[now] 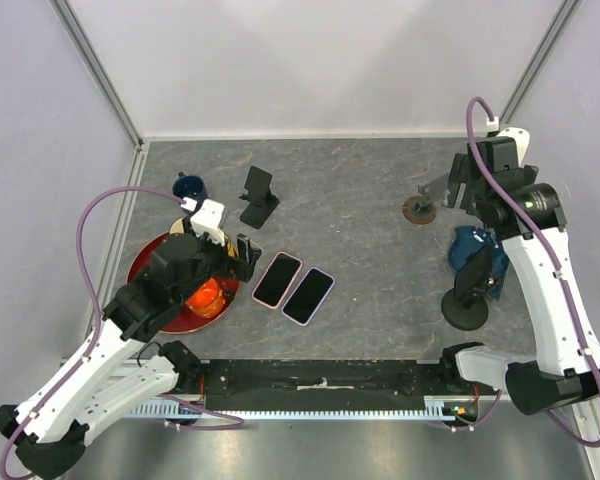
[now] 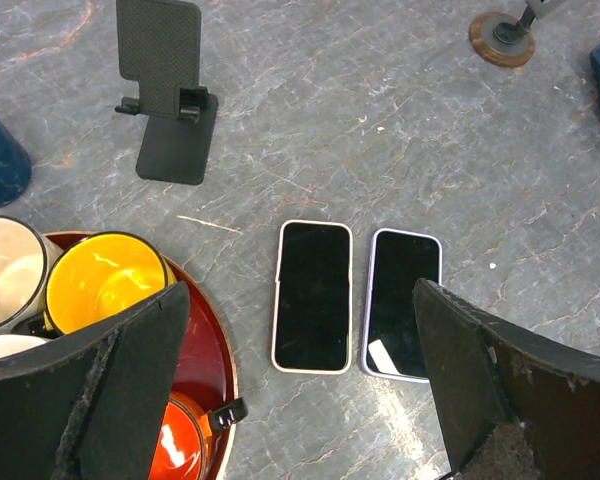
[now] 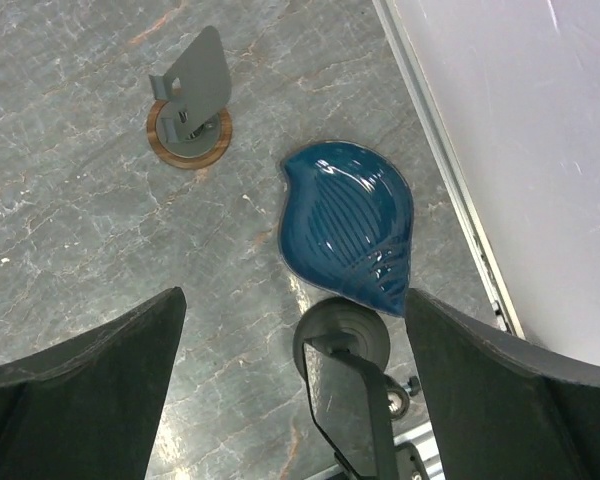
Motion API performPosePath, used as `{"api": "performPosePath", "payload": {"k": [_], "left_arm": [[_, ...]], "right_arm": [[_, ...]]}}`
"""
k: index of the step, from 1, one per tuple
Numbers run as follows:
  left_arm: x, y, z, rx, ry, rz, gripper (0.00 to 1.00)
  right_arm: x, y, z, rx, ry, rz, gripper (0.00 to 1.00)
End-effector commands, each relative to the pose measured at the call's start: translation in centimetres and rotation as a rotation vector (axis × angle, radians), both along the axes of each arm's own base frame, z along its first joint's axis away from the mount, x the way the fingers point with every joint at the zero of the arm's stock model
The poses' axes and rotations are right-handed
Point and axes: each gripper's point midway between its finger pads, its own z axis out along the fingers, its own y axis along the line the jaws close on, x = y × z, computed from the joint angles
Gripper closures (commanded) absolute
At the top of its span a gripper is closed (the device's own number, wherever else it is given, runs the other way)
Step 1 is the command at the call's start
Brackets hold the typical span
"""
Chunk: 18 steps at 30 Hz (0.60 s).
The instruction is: Remove the phone from the phone stand
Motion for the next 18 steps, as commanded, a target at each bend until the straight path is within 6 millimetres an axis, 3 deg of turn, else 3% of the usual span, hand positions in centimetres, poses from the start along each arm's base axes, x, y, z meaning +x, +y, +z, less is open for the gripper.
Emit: {"api": "performPosePath", "payload": {"k": [1,8,18], "left_arm": [[0.2,0.4,0.8,-0.015,-0.054,-0.016,0.00],[-0.4,0.0,1.0,-0.064,-0.053,-0.067,0.00],[-1.0,0.3,1.2,-0.085,-0.070,-0.077,0.00]], "right_arm": [[-2.9,-1.1,1.4,0.025,0.018,-0.022,0.02],[-6.4,-2.4,-0.9,0.028,0.098,-0.065,0.03],[-8.2,-0.8,-6.5,0.161,0.268,-0.026,0.07]]}}
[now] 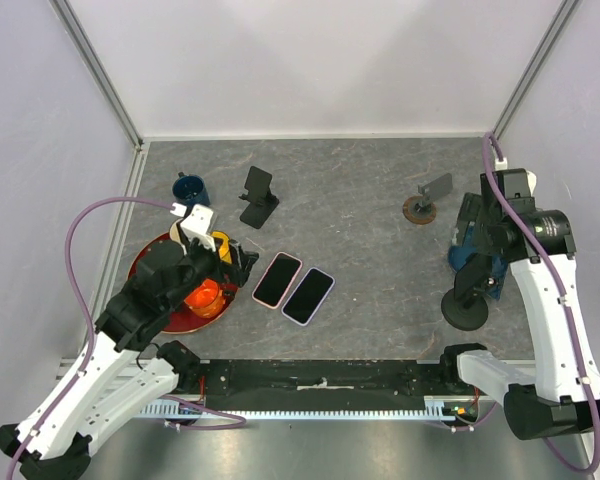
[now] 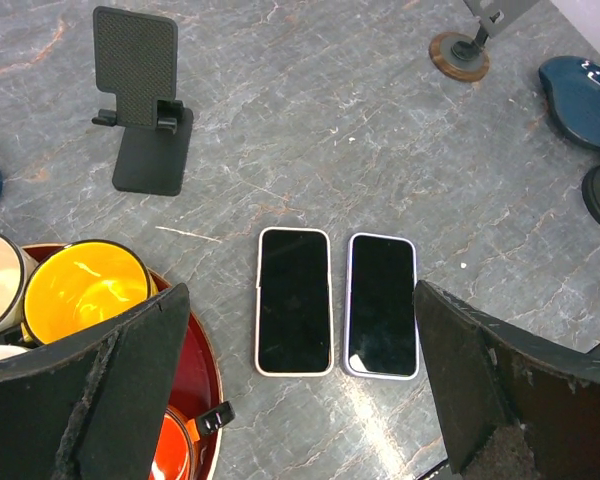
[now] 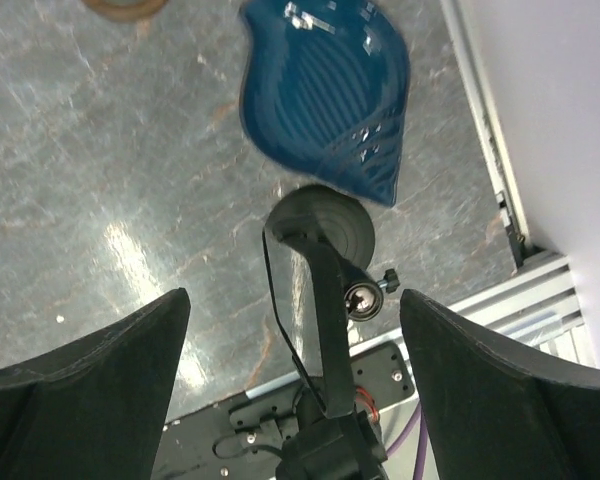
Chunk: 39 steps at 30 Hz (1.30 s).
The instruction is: Remove the phone from the phone stand
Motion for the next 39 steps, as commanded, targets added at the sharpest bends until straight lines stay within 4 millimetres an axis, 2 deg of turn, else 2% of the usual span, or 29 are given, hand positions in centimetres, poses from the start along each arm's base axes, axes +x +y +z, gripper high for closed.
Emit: {"api": "performPosePath", "payload": {"k": [1,9,21,29,33,34,37,39], "left_arm": [[0.0,0.0,1.0,-0.022,-0.053,-0.019,0.00],[-0.2,-0.2,0.9,-0.029,-0.050,-0.034,0.00],[0.1,-0.3,0.4,-0.023,-0.033,-0.033,0.00],[0.0,-0.7,0.1,-0.027,-0.019,-0.053,0.00],[0.1,-0.6,0.2,-0.028,-0.020,-0.050,0.00],[0.1,-0.6,0.2,-0.028,-0.020,-0.048,0.00],[0.2,-0.5,0.0,-0.028,-0.017,-0.045,0.00],[0.2,-0.5,0.0,-0.028,-0.015,-0.045,0.00]], "right_arm": [[-1.1,1.2,-2.6,0.089,0.084,0.017,0.08],[-1.8,1.7,-5.6,0.166,0.130,0.018,0.17],[-2.0,2.0,-5.5,0.184,0.100,0.039,0.37],[-1.7,1.9,-4.6,0.179,0.056,0.042,0.63],[-0.6,3.4,-3.8,0.223,0.011,0.129,0.74],[-0.2,3.6,-3.6,0.230,-0.003,0.152,0.82],[0.4,4.7,-3.0,0.267,-0.022,0.202,0.96],[0.9,4.7,-2.4,0.257,-0.037,0.223,1.00]]}}
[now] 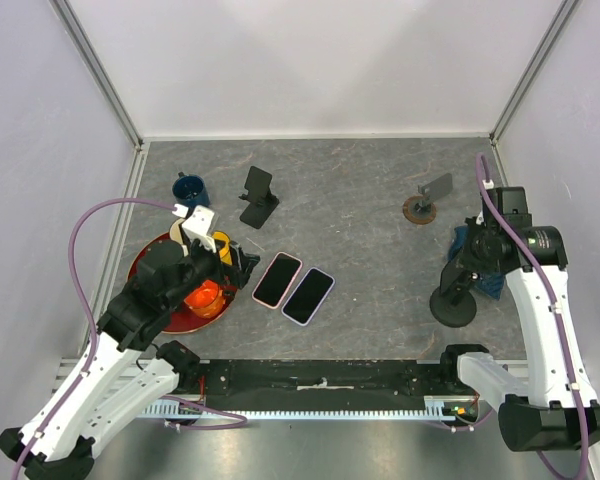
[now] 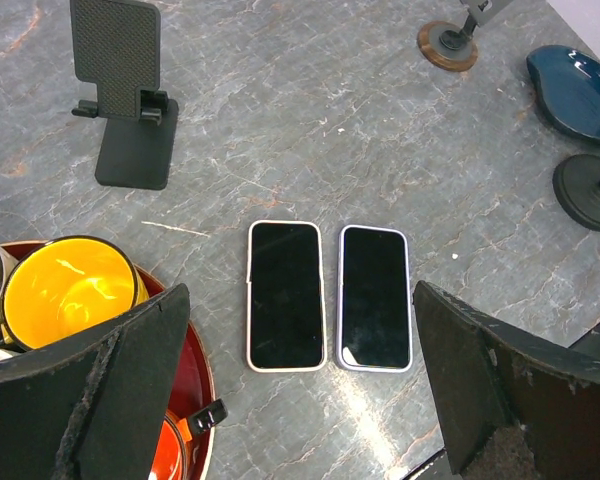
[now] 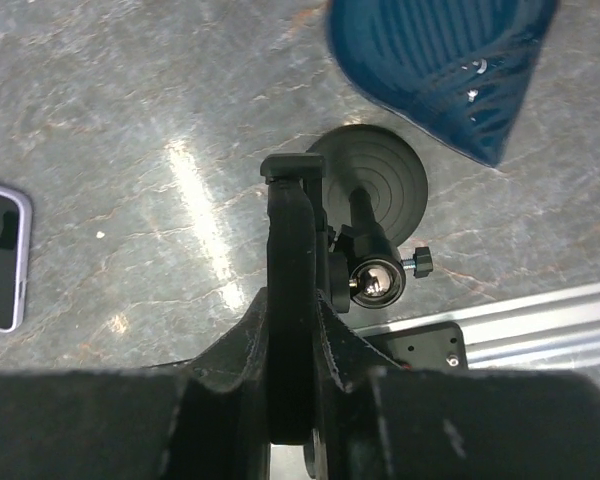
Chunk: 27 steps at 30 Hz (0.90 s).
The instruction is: Remove the phone from the phone stand
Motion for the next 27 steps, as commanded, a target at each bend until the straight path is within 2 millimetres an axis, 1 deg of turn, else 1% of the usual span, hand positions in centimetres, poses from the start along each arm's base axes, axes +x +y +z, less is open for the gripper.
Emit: {"api": "performPosePath", "payload": {"k": [1,2,3,5,6,7,8,9,10,11,12,13,14,15,17,18,19,20,21,22,23,24,26,27], "left_arm": [[0.4,-0.3,0.9,-0.019,-0.039,-0.013,0.00],[0.4,-0.3,0.8,-0.019,-0.035,-0.014,0.00],[0.4,-0.3,0.9,-0.020,-0.038,-0.012,0.00],[0.5,-0.2,0.8,-0.021,-0.037,-0.006,0.01],[0.6,-0.1,0.7,-0.019,-0.033,-0.004,0.01],[0.6,-0.1,0.8,-0.022,-0.035,-0.002,0.01],[0.6,0.0,0.7,-0.022,-0.035,0.001,0.01],[0.7,-0.1,0.6,-0.019,-0.029,0.001,0.01],[0.8,0.0,0.6,-0.019,-0.030,0.005,0.01],[0.8,0.0,0.6,-0.020,-0.029,0.004,0.01],[0.8,0.0,0.5,-0.020,-0.029,0.006,0.01],[0.9,0.1,0.4,-0.018,-0.027,0.012,0.01],[0.9,0.1,0.4,-0.018,-0.027,0.012,0.01],[0.9,0.2,0.2,-0.016,-0.024,0.015,0.01],[1.0,0.3,0.0,-0.011,-0.022,0.023,0.01],[1.1,0.3,-0.1,-0.011,-0.019,0.024,0.01],[1.2,0.3,-0.2,-0.007,-0.016,0.026,0.01],[1.2,0.3,-0.3,-0.005,-0.011,0.027,0.01],[1.3,0.3,-0.3,-0.004,-0.010,0.027,0.01],[1.4,0.3,-0.4,-0.003,-0.009,0.028,0.01],[1.4,0.3,-0.6,0.001,-0.003,0.028,0.01],[1.4,0.3,-0.7,0.003,-0.001,0.029,0.01],[1.6,0.4,-0.8,0.007,0.000,0.036,0.01],[1.6,0.5,-0.9,0.010,0.001,0.040,0.01]], "right_arm": [[3.1,2.5,3.6,0.097,-0.168,0.116,1.00],[3.3,2.9,3.8,0.105,-0.177,0.136,1.00],[3.9,3.2,4.6,0.112,-0.207,0.149,1.00],[4.3,4.5,5.5,0.141,-0.236,0.197,1.00],[5.1,4.9,6.3,0.146,-0.267,0.213,1.00],[5.5,5.3,6.6,0.147,-0.277,0.226,1.00],[5.8,6.2,6.8,0.145,-0.283,0.258,1.00],[6.8,6.9,7.1,0.143,-0.294,0.267,1.00],[7.3,7.6,7.0,0.141,-0.293,0.286,1.00],[7.5,9.3,7.1,0.141,-0.292,0.339,1.00],[8.6,10.1,7.0,0.128,-0.296,0.353,1.00],[8.9,11.7,7.0,0.133,-0.300,0.395,1.00],[9.5,12.4,7.1,0.138,-0.308,0.409,1.00],[10.8,13.4,7.3,0.148,-0.330,0.426,1.00],[11.8,15.2,7.3,0.152,-0.342,0.476,1.00],[13.3,16.1,7.4,0.148,-0.351,0.488,1.00],[13.9,16.8,7.5,0.146,-0.351,0.503,1.00],[14.5,18.0,8.8,0.143,-0.382,0.540,1.00],[15.8,19.0,7.7,0.134,-0.356,0.558,1.00],[16.5,19.6,7.7,0.133,-0.359,0.568,1.00],[17.2,20.4,8.6,0.138,-0.384,0.585,1.00],[18.3,21.1,7.7,0.137,-0.369,0.592,1.00],[19.4,22.0,7.5,0.148,-0.370,0.604,1.00],[20.3,22.8,7.0,0.153,-0.364,0.614,1.00]]}}
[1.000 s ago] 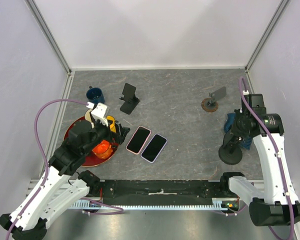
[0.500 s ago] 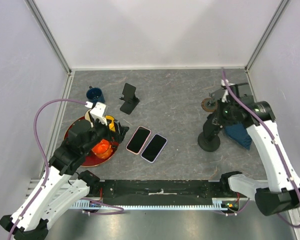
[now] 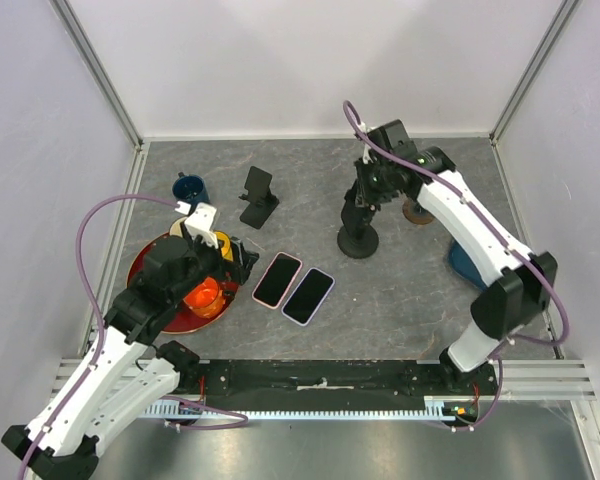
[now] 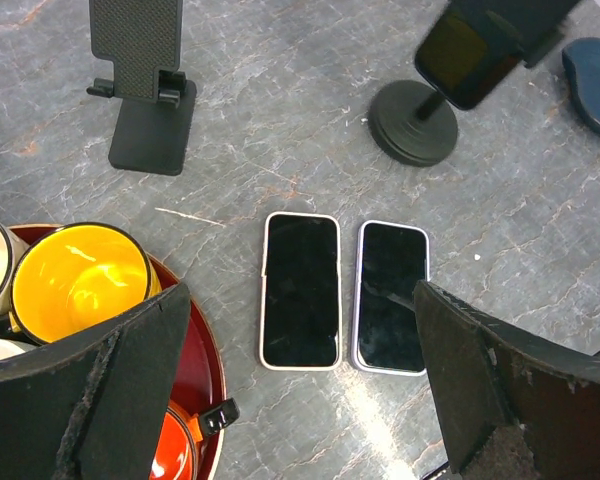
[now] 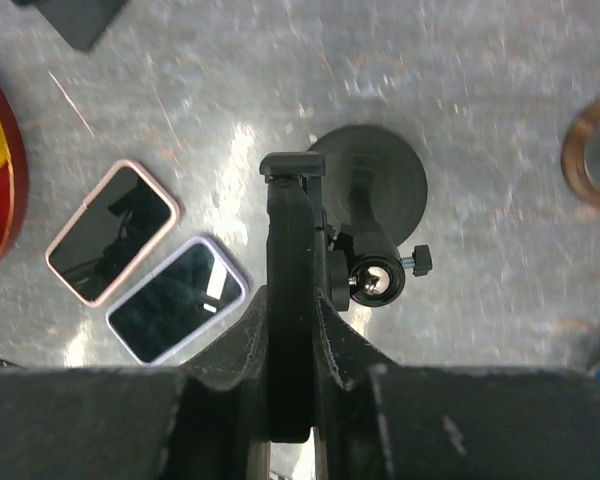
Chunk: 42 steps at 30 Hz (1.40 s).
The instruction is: Remove the phone from the phone stand
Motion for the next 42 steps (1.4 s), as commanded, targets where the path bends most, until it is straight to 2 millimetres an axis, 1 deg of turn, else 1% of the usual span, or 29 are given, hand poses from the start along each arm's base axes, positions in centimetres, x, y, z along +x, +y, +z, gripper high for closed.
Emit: {"api": "performPosePath", "payload": {"k": [1,2,4,5,8,10,11,12,14,16,17,18,24,25,26,28,29,31,32,33,34,35,36,37,38,39,40,41,42], "left_arm": [[0.6,-0.1,0.4,-0.006,-0.028,0.002,0.01],[0.6,-0.1,0.3,-0.002,-0.023,0.003,0.01],[0.8,-0.1,0.0,0.003,-0.013,0.003,0.01],[0.8,-0.1,-0.1,0.007,-0.009,0.003,0.01],[1.0,-0.2,-0.4,0.010,0.002,0.002,0.01],[1.1,-0.1,-0.5,0.012,0.006,0.005,0.01],[1.1,-0.1,-0.5,0.012,0.008,0.005,0.01],[1.2,-0.1,-0.5,0.012,0.008,0.006,0.01],[1.3,-0.1,-0.7,0.015,0.015,0.006,0.01],[1.3,-0.2,-1.0,0.018,0.024,0.002,0.01],[1.3,-0.3,-1.0,0.017,0.028,-0.002,0.01],[1.3,-0.4,-1.0,0.016,0.029,-0.006,0.01],[1.4,-0.4,-1.2,0.017,0.037,-0.007,0.01],[1.4,-0.4,-1.2,0.017,0.037,-0.007,0.01],[1.4,-0.5,-1.2,0.016,0.037,-0.009,0.01],[1.4,-0.5,-1.3,0.016,0.041,-0.008,0.01],[1.4,-0.5,-1.4,0.015,0.043,-0.010,0.01],[1.5,-0.9,-1.6,0.006,0.057,-0.021,0.01],[1.5,-1.1,-1.6,0.001,0.062,-0.023,0.01],[1.7,-1.2,-2.1,0.005,0.086,-0.022,0.01],[1.8,-1.4,-1.9,-0.009,0.096,-0.018,0.01],[1.9,-1.6,-1.9,-0.015,0.106,-0.016,0.01],[2.1,-1.8,-2.2,-0.018,0.128,-0.015,0.01],[2.2,-2.1,-1.6,-0.040,0.135,-0.011,0.01],[2.4,-2.3,-1.6,-0.045,0.147,-0.010,0.01],[2.5,-2.5,-1.3,-0.054,0.153,-0.014,0.01],[2.8,-2.9,-1.0,-0.071,0.171,-0.007,0.01],[2.9,-3.3,-1.0,-0.076,0.179,-0.011,0.01],[3.0,-3.6,-0.7,-0.088,0.185,-0.007,0.01]], "right_arm": [[5.8,3.8,5.6,0.117,-0.228,0.049,1.00],[6.4,4.6,4.9,0.122,-0.211,0.064,1.00],[6.9,5.3,4.3,0.121,-0.200,0.083,1.00],[7.5,5.7,3.5,0.111,-0.190,0.088,1.00],[8.2,6.1,1.8,0.080,-0.167,0.095,1.00],[8.3,6.3,1.2,0.072,-0.154,0.102,0.99],[8.4,6.5,0.9,0.069,-0.150,0.103,0.95],[8.4,6.5,0.8,0.064,-0.151,0.101,0.84],[8.5,6.7,1.0,0.060,-0.158,0.103,0.76],[8.6,6.8,1.3,0.058,-0.167,0.101,0.71],[8.7,6.7,1.3,0.059,-0.169,0.099,0.66],[8.7,6.7,1.4,0.055,-0.170,0.097,0.63],[8.5,6.3,2.9,0.060,-0.204,0.087,0.52],[8.4,6.2,3.5,0.065,-0.217,0.086,0.49],[8.4,6.2,3.9,0.071,-0.229,0.084,0.41],[8.1,5.9,5.4,0.085,-0.265,0.080,0.32],[8.2,6.0,6.4,0.103,-0.298,0.078,0.20],[7.5,5.6,8.0,0.131,-0.346,0.069,0.12],[7.8,5.6,9.2,0.159,-0.396,0.058,0.07],[7.6,5.6,9.9,0.183,-0.423,0.050,0.05],[6.5,5.0,10.2,0.197,-0.446,0.050,0.04],[6.6,5.1,11.5,0.231,-0.512,0.050,0.02],[6.3,4.8,12.0,0.241,-0.544,0.051,0.02],[5.1,4.0,11.7,0.241,-0.568,0.048,0.02],[5.0,4.0,12.8,0.269,-0.629,0.050,0.02],[4.9,3.0,12.9,0.258,-0.660,0.013,0.02],[3.9,2.1,12.3,0.261,-0.670,-0.003,0.02],[3.7,1.8,12.8,0.282,-0.701,-0.016,0.02],[3.5,1.3,12.7,0.303,-0.700,-0.024,0.02]]}}
